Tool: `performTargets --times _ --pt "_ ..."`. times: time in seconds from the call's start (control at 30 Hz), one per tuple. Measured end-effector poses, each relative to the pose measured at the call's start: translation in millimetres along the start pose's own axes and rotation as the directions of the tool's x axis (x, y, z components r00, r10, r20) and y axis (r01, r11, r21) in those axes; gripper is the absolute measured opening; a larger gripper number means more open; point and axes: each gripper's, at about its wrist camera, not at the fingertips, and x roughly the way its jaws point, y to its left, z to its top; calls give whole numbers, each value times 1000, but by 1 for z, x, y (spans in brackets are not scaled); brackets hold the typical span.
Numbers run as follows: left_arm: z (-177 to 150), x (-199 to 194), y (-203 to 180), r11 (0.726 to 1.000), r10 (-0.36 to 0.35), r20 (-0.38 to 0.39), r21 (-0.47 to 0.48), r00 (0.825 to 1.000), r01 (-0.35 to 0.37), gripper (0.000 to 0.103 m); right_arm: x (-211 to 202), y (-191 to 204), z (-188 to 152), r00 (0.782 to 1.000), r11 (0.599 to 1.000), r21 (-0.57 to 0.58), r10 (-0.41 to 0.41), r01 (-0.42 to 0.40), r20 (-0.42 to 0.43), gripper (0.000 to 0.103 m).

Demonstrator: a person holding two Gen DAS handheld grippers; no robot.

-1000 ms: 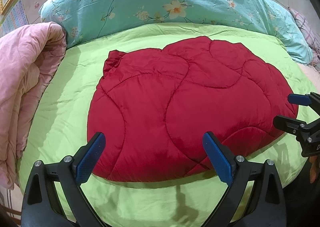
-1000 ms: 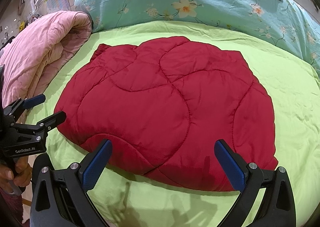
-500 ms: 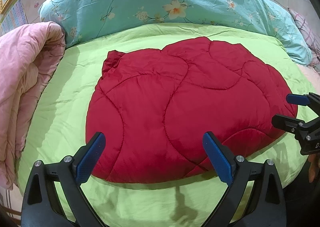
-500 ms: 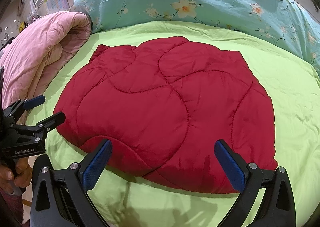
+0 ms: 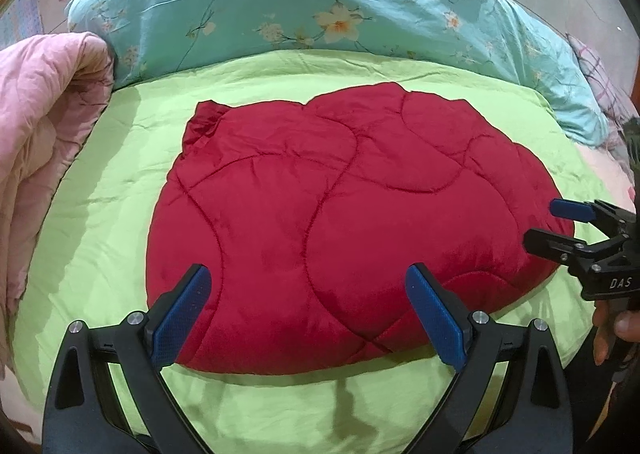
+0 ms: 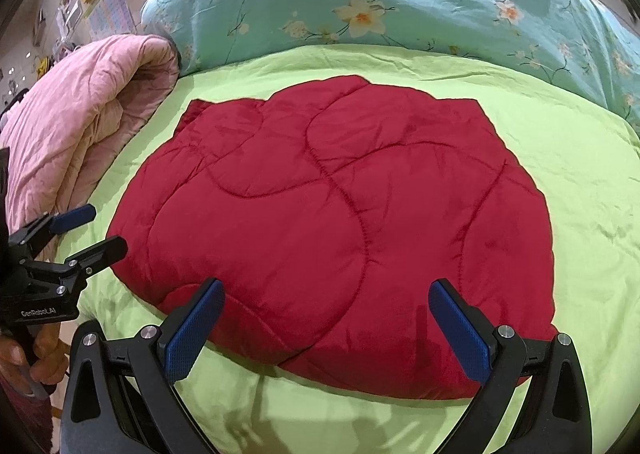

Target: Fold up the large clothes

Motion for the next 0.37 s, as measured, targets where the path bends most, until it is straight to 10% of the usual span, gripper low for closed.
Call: performTargets --times 0.37 --pt "-1 -1 -6 998 24 32 49 999 -26 98 -3 -6 3 1000 1000 10 9 -9 9 102"
